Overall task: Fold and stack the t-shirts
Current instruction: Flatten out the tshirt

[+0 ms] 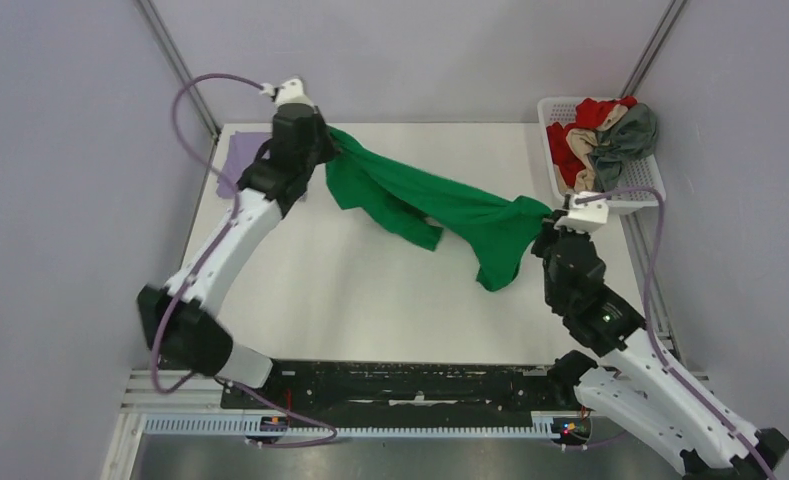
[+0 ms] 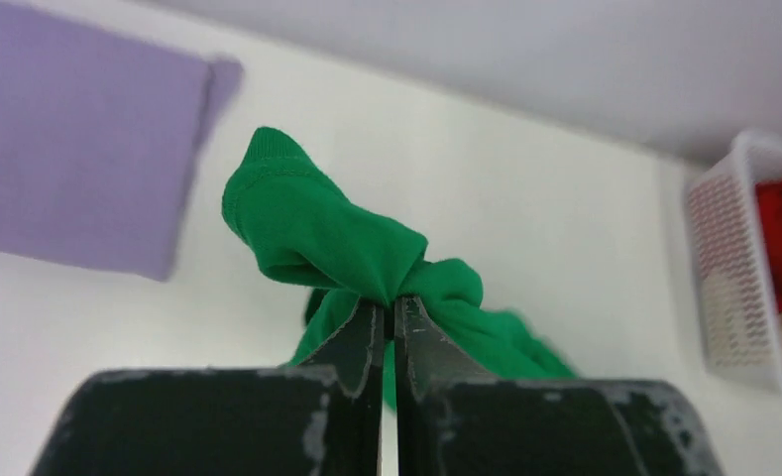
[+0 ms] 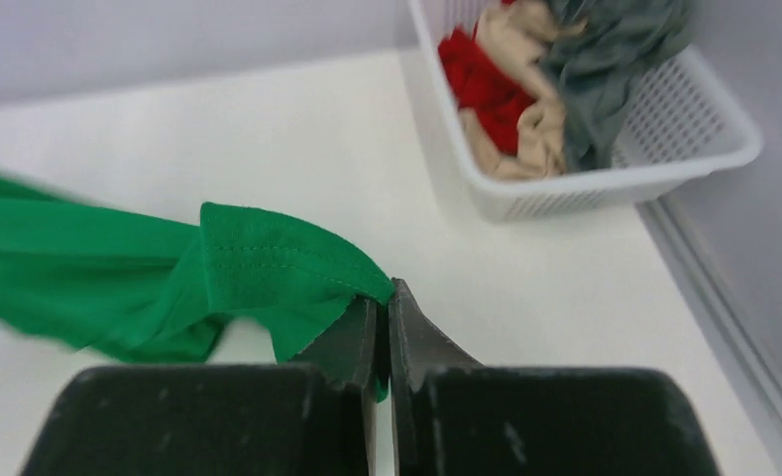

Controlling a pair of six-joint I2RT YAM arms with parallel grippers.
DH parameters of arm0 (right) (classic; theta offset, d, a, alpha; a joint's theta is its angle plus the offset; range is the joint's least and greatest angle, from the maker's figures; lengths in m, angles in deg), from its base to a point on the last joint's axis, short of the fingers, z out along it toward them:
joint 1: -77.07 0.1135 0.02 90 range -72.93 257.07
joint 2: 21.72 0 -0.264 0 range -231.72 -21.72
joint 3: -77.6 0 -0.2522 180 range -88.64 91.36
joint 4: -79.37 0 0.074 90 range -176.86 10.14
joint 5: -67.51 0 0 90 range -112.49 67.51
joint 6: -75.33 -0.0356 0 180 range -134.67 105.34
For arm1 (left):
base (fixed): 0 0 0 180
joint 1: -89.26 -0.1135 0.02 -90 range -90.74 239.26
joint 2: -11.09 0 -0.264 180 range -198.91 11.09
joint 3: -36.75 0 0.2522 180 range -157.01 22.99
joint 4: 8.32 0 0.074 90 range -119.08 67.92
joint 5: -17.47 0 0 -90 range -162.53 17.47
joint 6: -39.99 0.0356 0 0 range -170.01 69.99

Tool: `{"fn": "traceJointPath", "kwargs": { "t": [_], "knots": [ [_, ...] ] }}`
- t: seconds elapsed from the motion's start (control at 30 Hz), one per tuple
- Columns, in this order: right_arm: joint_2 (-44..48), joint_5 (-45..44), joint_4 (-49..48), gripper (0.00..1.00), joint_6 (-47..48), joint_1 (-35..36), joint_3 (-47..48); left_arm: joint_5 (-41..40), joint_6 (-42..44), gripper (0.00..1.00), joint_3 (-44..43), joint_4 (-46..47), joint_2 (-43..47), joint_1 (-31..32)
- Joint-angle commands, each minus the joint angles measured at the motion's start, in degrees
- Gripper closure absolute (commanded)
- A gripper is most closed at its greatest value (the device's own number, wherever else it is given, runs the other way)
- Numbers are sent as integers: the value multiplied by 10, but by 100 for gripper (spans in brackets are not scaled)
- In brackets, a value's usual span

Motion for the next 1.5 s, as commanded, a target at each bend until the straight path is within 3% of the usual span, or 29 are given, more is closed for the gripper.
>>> {"fn": "traceJointPath", "kwargs": {
  "t": [0.0,0.13,0.3,0.5,0.63,0.9,1.1,1.3,1.47],
  "knots": [
    [68,-78,-9,100,65,-2,76,-158,66,98,55,33,198,-2],
    [118,-63,-14,100,75,-2,145,-193,65,98,73,17,334,-2],
    [151,78,-24,100,97,-2,229,-137,67,98,60,13,465,-2],
    [149,207,31,100,85,-2,348,-60,49,98,5,-33,537,-2],
    [161,201,66,100,56,-2,368,-51,18,98,-22,-93,563,-2],
    [135,68,107,100,26,-3,330,-46,-41,98,60,-130,568,-2],
    [75,-125,129,100,6,-2,251,-78,-84,98,182,-125,503,-2],
    [-22,-269,121,100,-26,-2,162,-83,-95,98,281,-50,386,-2],
    [-129,-291,23,100,27,-27,137,-96,-84,98,257,15,236,-11]
  ]
}}
